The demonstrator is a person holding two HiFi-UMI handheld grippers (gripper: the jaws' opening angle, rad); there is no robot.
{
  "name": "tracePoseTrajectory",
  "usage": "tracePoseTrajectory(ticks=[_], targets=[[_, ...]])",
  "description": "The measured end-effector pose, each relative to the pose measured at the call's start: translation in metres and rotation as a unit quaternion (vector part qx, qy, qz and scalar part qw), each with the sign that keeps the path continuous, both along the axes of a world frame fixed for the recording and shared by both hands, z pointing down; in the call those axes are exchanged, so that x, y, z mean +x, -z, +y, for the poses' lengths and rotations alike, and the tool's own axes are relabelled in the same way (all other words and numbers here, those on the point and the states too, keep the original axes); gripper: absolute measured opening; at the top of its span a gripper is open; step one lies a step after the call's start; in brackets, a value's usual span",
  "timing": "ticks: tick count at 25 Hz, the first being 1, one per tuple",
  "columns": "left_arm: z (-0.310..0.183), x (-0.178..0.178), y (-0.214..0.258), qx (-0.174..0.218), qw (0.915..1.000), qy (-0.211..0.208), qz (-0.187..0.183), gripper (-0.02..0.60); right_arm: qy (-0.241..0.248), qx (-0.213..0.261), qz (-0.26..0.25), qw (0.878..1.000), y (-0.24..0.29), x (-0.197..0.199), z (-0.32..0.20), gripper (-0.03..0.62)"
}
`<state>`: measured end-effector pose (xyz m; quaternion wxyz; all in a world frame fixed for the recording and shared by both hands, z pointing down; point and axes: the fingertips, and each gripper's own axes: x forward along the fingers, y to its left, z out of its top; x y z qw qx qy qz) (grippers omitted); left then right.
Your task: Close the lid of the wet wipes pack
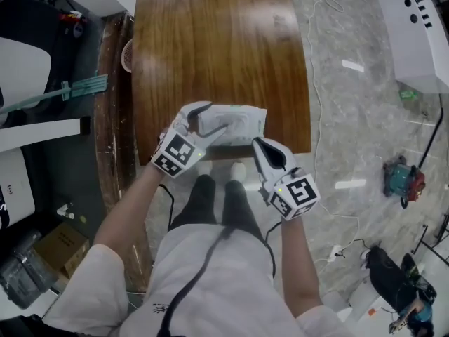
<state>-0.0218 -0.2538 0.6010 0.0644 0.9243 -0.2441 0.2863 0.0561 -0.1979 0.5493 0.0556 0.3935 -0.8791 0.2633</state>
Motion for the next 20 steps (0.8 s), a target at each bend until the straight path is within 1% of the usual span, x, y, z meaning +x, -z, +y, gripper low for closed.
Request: tracePoseTrajectory(ticks=[5, 11, 20], targets=[[0.001, 0.012, 0.001, -0.009, 0.9998, -0.016, 0.006, 0.281, -0.004, -0.001, -0.005, 1.000, 0.001, 0.004, -0.004, 0.009], [0.003, 0.017, 0.000, -0.022, 0.9995, -0.018, 0.014, 0.242, -0.011, -0.004, -0.007, 1.000, 0.001, 0.010, -0.004, 0.008], [0.015, 0.018, -0.001, -0.027, 0.9992, -0.027, 0.012, 0.225, -0.012, -0.001, -0.011, 1.000, 0.001, 0.013, 0.003, 0.009]])
